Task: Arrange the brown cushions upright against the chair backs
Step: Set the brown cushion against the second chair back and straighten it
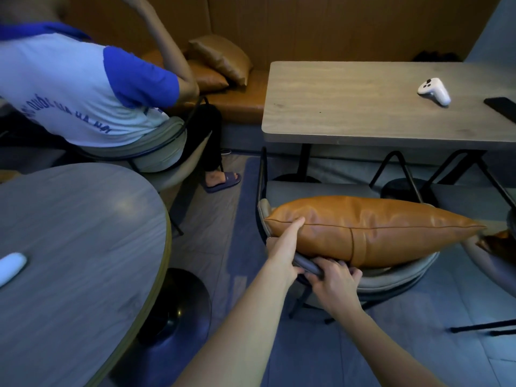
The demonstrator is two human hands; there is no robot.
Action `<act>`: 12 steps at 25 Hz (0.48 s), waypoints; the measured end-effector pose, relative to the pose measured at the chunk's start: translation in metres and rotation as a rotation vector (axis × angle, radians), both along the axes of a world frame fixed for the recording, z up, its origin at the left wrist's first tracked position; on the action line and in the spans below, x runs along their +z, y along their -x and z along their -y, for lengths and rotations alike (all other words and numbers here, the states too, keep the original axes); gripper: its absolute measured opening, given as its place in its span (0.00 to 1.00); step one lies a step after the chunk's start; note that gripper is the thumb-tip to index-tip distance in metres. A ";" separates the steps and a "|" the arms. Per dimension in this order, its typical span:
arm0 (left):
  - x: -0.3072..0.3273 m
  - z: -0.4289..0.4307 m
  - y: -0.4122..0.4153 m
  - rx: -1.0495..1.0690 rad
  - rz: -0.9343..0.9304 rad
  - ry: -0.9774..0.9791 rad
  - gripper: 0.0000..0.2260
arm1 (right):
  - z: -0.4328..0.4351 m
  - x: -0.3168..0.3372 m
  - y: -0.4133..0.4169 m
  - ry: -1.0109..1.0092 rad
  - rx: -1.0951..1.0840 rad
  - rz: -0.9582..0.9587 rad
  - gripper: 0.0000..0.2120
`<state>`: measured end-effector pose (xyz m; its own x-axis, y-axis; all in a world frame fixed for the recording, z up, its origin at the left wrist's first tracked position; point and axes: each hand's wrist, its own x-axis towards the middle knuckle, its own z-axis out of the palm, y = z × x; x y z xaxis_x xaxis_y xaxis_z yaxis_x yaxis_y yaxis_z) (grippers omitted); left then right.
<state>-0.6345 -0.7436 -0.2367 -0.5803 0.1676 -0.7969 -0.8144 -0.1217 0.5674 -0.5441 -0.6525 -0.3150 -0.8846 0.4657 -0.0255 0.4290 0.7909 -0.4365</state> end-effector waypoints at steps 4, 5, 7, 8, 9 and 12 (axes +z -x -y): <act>0.003 -0.002 0.009 -0.017 -0.011 -0.049 0.49 | -0.006 -0.002 0.004 0.001 -0.030 -0.055 0.05; 0.004 -0.003 0.011 -0.019 -0.019 -0.063 0.50 | -0.008 -0.002 0.005 -0.010 -0.020 -0.061 0.05; 0.004 -0.003 0.013 -0.025 -0.028 -0.076 0.52 | -0.013 0.000 0.008 -0.020 0.025 -0.032 0.06; 0.003 -0.003 0.014 -0.029 -0.032 -0.080 0.53 | -0.014 0.001 0.009 -0.038 0.058 0.005 0.08; 0.002 -0.003 0.014 -0.029 -0.033 -0.079 0.54 | -0.016 0.003 0.008 -0.078 0.105 0.042 0.11; 0.002 -0.001 0.012 -0.025 -0.036 -0.081 0.54 | -0.011 0.006 0.001 -0.247 0.285 0.019 0.24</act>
<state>-0.6466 -0.7423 -0.2343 -0.6028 0.2459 -0.7591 -0.7973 -0.1480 0.5851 -0.5451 -0.6411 -0.3092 -0.9800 0.1949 0.0389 0.1825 0.9601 -0.2120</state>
